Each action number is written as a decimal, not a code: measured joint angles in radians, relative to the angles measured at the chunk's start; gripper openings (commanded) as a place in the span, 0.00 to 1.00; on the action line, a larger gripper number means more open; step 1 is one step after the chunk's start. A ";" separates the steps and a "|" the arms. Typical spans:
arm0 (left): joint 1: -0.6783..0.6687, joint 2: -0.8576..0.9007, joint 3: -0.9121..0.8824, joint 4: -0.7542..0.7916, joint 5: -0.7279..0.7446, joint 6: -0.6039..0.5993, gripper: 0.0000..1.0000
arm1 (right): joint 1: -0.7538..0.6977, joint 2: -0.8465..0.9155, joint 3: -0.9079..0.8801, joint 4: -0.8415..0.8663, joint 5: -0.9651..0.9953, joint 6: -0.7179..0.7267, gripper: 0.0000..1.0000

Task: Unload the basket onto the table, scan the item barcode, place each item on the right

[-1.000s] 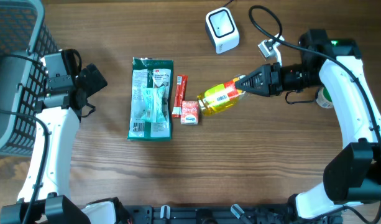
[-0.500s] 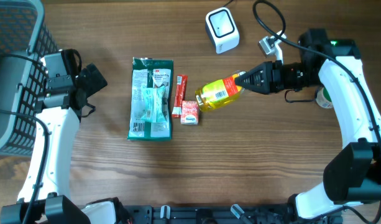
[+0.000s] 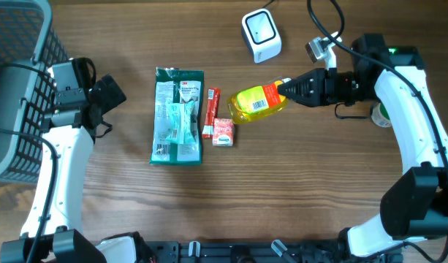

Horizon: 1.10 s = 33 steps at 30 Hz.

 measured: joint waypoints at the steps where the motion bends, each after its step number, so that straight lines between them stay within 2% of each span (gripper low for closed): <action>1: 0.000 0.000 0.000 0.000 0.000 0.000 1.00 | 0.000 0.000 0.000 0.002 -0.001 -0.001 0.27; 9: 0.000 0.000 0.000 0.000 0.000 0.000 1.00 | 0.002 0.000 0.000 0.022 0.000 -0.003 0.31; 12: 0.000 0.000 0.000 0.000 0.000 0.000 1.00 | 0.002 0.000 -0.001 0.110 0.061 0.027 0.31; 17: 0.000 0.000 0.000 0.000 0.000 0.000 1.00 | 0.016 0.000 -0.002 0.277 0.382 0.200 0.25; 23: 0.000 0.000 0.000 0.000 0.000 0.000 1.00 | 0.051 0.000 -0.002 0.353 0.722 0.379 0.26; 27: 0.000 0.000 0.000 0.000 0.000 0.000 1.00 | 0.087 0.000 -0.002 0.395 0.874 0.451 0.27; 33: 0.000 0.000 0.000 0.000 0.000 0.000 1.00 | 0.224 0.000 -0.002 0.425 1.201 0.587 0.27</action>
